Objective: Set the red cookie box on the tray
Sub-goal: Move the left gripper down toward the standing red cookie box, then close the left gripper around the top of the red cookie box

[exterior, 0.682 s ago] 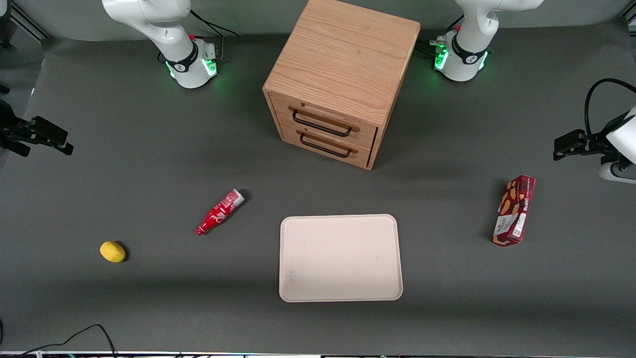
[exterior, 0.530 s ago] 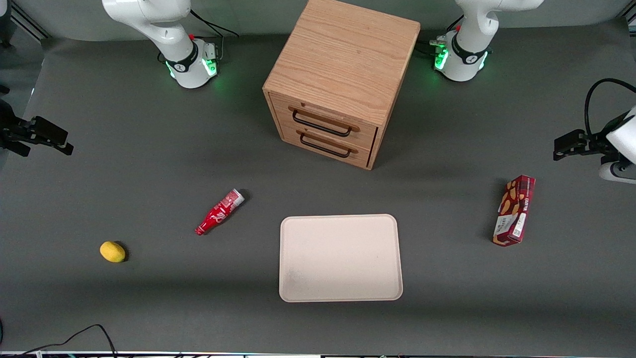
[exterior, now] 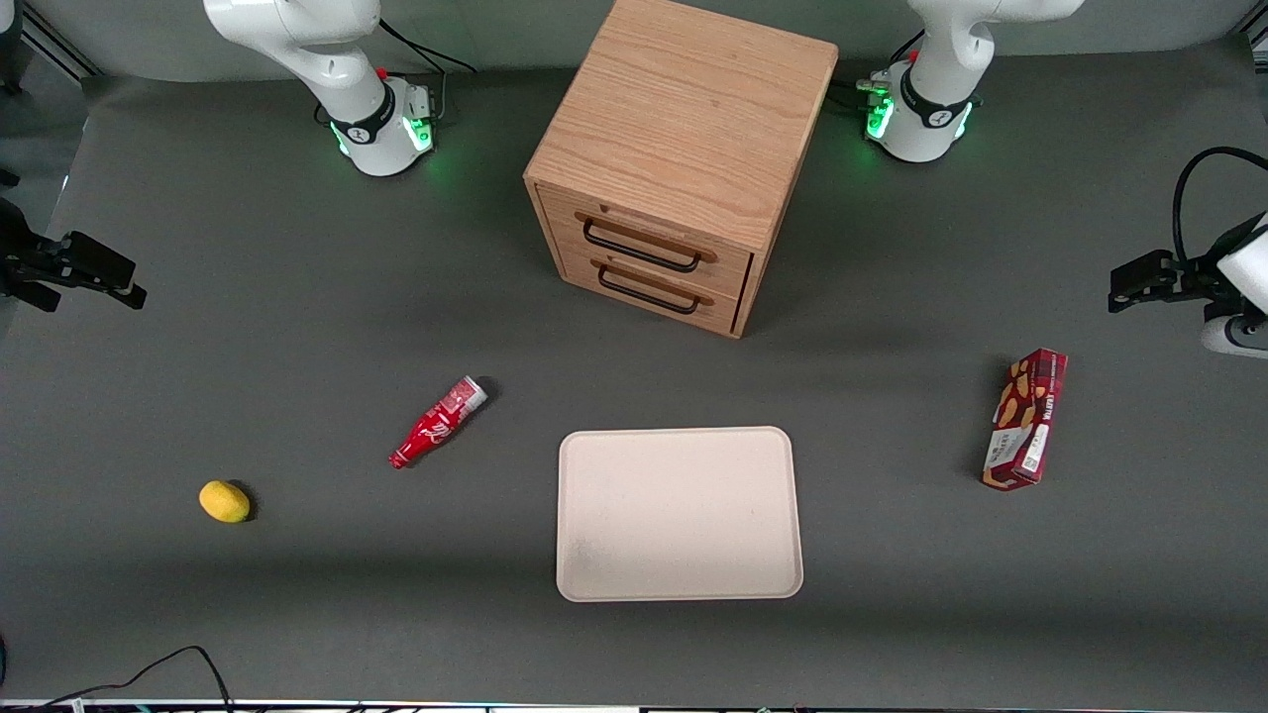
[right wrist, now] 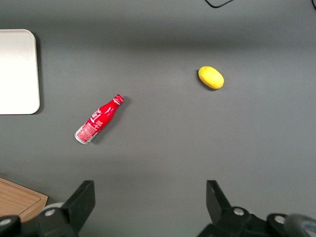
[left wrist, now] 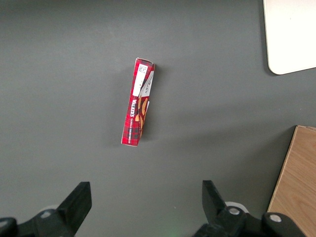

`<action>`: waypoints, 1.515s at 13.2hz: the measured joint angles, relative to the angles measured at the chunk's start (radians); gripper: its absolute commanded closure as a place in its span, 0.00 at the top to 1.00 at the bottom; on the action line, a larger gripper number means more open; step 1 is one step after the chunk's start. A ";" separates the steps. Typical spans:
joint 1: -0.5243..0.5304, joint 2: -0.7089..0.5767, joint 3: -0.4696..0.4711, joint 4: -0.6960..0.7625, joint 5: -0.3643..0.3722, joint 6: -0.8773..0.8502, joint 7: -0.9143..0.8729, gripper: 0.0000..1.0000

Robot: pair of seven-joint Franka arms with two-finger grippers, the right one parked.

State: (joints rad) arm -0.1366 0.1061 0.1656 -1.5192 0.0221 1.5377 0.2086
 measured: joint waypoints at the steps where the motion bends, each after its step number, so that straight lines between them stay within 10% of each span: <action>1: -0.001 0.004 -0.002 -0.001 0.002 -0.006 0.000 1.00; 14: 0.005 0.131 0.072 -0.290 0.012 0.389 0.235 1.00; 20: 0.011 0.226 0.084 -0.449 -0.096 0.710 0.281 1.00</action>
State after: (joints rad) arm -0.1252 0.3320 0.2496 -1.9679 -0.0736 2.2482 0.4896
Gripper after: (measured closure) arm 0.000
